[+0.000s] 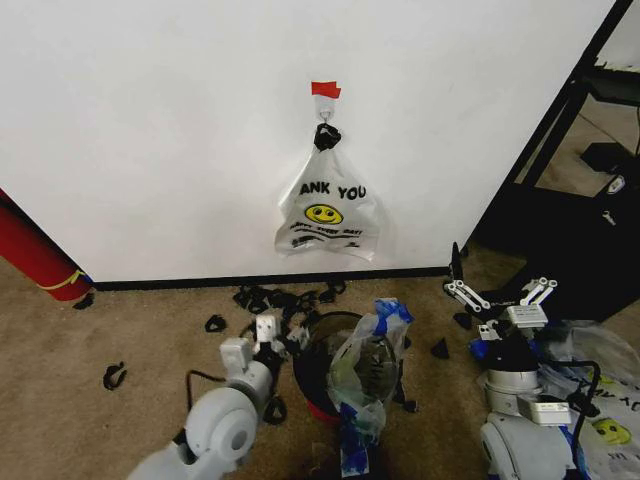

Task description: Pick up the garbage bag from the wall and place it over the trash bin.

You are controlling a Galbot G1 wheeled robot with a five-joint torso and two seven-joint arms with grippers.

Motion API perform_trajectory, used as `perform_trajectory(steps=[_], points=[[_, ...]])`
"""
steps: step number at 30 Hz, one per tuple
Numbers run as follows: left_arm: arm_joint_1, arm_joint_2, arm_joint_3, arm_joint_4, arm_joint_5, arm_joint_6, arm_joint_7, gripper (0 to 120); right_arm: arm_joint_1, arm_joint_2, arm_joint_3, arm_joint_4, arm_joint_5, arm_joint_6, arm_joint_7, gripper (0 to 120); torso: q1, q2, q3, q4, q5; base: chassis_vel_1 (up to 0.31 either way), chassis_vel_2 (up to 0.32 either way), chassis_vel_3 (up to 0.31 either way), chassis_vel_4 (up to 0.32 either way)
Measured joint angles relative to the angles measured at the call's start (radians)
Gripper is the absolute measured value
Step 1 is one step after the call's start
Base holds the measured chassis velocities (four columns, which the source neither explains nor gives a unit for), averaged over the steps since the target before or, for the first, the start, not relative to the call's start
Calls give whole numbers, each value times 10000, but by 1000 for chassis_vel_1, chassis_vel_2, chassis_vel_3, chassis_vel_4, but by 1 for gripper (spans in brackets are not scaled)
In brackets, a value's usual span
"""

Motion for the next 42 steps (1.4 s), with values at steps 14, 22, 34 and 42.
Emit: perform_trajectory(steps=[14, 22, 34, 42], points=[[-2874, 1163, 1972, -307, 350, 2348, 2064, 100, -688, -1476, 130, -948, 928, -1163, -801, 100, 0, 0, 0, -3, 1, 0, 0, 0, 0], [-3546, 996, 3100, -704, -974, 4332, 435, 98, -1217, -1449, 64, -1274, -397, -445, -1556, 100, 0, 0, 0, -3, 2, 0, 0, 0, 0], [-3988, 565, 4146, -269, -1770, 5088, -1974, 71, -1282, -1345, 45, -1600, -1000, 368, -2404, 100, 0, 0, 0, -3, 2, 0, 0, 0, 0], [-3906, 320, 3537, -511, -4013, 5425, -3577, 39, -1418, -1683, 26, -1945, -304, 384, -3133, 100, 0, 0, 0, -3, 1, 0, 0, 0, 0]])
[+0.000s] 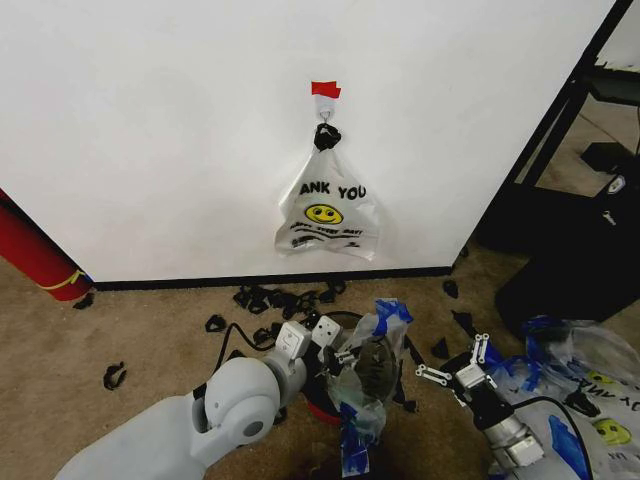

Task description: Pick up the garbage bag from the wall and place it over the trash bin.

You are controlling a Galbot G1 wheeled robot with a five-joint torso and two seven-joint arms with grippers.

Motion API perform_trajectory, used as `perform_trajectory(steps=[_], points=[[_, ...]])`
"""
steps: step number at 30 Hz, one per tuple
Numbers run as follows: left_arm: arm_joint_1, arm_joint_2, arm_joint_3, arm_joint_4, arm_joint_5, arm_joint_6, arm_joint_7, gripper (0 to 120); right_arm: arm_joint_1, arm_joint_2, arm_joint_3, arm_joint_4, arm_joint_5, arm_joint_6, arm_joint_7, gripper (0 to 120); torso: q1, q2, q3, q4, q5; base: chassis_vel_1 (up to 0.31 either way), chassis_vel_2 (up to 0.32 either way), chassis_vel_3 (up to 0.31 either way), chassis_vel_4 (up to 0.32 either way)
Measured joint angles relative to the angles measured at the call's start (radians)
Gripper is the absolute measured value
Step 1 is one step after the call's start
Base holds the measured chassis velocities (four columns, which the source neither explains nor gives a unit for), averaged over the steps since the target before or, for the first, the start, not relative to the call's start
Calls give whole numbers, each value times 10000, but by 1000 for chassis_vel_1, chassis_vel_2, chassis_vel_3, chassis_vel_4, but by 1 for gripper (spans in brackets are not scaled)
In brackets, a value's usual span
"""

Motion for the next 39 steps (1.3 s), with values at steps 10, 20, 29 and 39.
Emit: perform_trajectory(steps=[10, 20, 29, 39], points=[[557, -203, -900, 134, -967, -54, -632, 3, 97, -258, -78, -471, 1039, 68, -945, 100, 0, 0, 0, 1, -1, 0, 0, 0, 0], [1574, -264, -1900, -117, -935, -301, -418, 0, 556, -1074, -2418, 300, 6624, -3337, -415, 100, 0, 0, 0, 3, -2, 0, 0, 0, 0], [1713, -685, -1854, -78, -848, -438, -198, 0, 1156, -1363, -3229, 1218, 7074, -5731, 1164, 100, 0, 0, 0, 2, -2, 0, 0, 0, 0], [1495, -774, -1653, 104, -869, -439, -156, 0, 1200, -1684, -3172, 1502, 6688, -7216, 2215, 100, 0, 0, 0, 1, -2, 0, 0, 0, 0]])
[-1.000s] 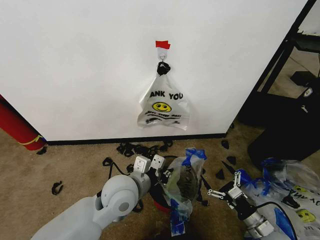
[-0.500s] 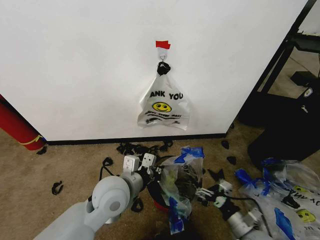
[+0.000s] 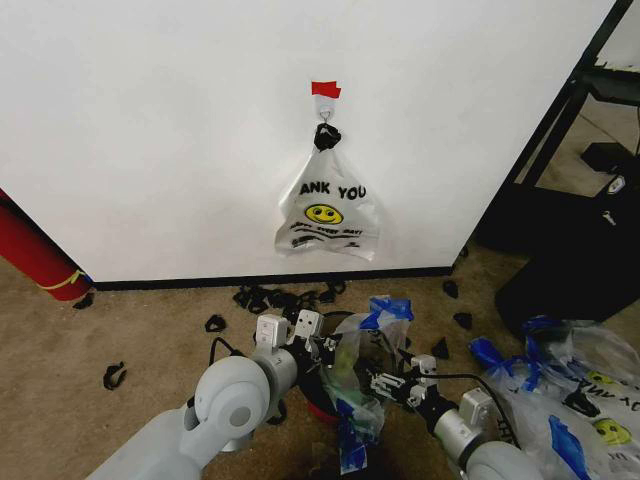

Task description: Pick up the garbage bag from the wall and place it over the trash bin.

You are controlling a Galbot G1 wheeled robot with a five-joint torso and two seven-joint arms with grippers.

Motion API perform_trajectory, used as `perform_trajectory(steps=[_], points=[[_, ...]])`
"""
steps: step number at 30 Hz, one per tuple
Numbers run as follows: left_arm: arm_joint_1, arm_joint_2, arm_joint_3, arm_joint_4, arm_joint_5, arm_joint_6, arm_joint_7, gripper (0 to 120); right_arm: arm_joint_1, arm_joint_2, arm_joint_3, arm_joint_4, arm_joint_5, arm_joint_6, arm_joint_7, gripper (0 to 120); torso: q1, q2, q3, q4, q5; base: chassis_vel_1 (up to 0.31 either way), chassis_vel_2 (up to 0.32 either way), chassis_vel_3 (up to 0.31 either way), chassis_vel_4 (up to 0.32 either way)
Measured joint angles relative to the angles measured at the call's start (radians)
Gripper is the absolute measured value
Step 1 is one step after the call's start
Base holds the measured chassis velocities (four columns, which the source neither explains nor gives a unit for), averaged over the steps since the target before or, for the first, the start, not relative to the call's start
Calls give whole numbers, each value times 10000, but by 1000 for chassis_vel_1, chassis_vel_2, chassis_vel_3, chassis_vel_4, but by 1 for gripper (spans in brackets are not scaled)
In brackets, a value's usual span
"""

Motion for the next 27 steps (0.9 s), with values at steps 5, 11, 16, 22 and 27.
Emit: perform_trajectory(steps=[5, 11, 16, 22, 27], points=[[-94, -29, 102, 94, -6, -8, -1, 0, 294, 73, -37, -292, 124, -259, -52, 88, 0, 0, 0, 0, 2, 0, 0, 0, 0], [-46, 12, 93, 69, -12, -16, -2, 0, 457, 94, -56, -463, 265, -520, -318, 68, 0, 0, 0, 0, 1, 0, 0, 0, 0], [29, 52, 33, 10, -10, -36, 10, 0, 520, 108, 38, -543, 459, -1095, -501, 47, 0, 0, 0, 0, 1, 0, 0, 0, 0], [199, 116, -10, -104, 369, -127, 273, 0, 500, 104, 134, -504, 633, -1351, -506, 26, 0, 0, 0, -1, 0, 0, 0, 0, 0], [575, 189, -11, -277, 1154, -311, 700, 0, 471, 232, 8, -378, 795, -1351, 90, 11, 0, 0, 0, 0, 0, 0, 0, 0, 0]])
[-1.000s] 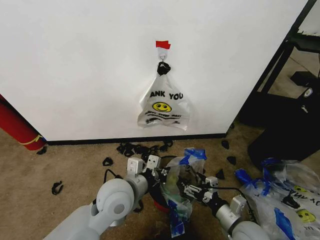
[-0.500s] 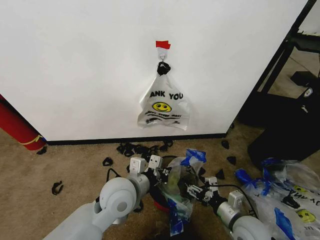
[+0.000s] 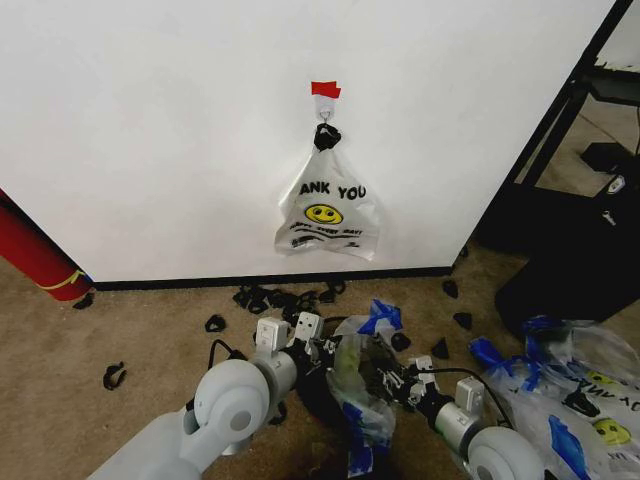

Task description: Pick up the garbage bag from the wall and place it over the trash bin.

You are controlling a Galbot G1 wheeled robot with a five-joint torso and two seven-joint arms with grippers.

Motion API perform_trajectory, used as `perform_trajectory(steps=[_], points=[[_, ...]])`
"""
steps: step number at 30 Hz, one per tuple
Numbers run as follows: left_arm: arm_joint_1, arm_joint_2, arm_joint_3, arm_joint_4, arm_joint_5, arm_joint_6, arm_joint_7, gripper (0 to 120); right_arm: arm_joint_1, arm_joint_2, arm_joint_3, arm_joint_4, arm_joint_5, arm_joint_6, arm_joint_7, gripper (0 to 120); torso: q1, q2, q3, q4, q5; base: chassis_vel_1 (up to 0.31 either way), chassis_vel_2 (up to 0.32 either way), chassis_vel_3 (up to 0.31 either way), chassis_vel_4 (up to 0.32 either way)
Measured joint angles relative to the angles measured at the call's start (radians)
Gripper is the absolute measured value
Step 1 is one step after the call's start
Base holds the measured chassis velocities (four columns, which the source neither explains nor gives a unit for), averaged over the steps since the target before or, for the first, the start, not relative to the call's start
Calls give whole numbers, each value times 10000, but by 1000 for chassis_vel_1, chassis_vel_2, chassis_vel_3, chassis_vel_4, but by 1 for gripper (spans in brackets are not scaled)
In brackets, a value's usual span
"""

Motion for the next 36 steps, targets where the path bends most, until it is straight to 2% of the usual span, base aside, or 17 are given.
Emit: perform_trajectory(steps=[3, 6, 12, 17, 22, 29, 36], points=[[503, 46, -60, -185, 1059, -323, 463, 0, -80, 220, -277, 266, 39, 134, 1103, 0, 0, 0, 0, 0, -1, 0, 0, 0, 0], [1179, 96, -248, -412, 2253, -733, 883, 0, -181, 503, -496, 606, -46, 563, 2382, 0, 0, 0, 0, 2, 0, 0, 0, 0, 0], [2016, 68, -819, -588, 3544, -1292, 1185, 0, -425, 611, -372, 1034, -147, 1027, 3237, 0, 0, 0, 0, 0, -1, 0, 0, 0, 0], [2296, 63, -1204, -578, 4289, -1644, 1316, 0, -651, 469, 249, 1418, 193, 1066, 3108, 0, 0, 0, -1, 1, 0, 0, 0, 0, 0], [2333, 98, -1619, 0, 4806, -2017, 1531, 0, -967, -40, 1264, 1934, 1073, 728, 2184, 0, -1, 0, 0, -1, 2, 0, 0, 0, 0], [2464, -70, -2054, 769, 5543, -2605, 1983, 0, -850, -716, 1803, 2161, 1870, 101, 1147, 0, 0, 0, 0, 3, 0, 0, 0, 0, 0], [2840, -212, -2220, 973, 6136, -3571, 2232, 0, -635, -685, 1775, 2069, 1983, -4, 1004, 0, 0, 0, 0, -1, 0, 0, 0, 0, 0]])
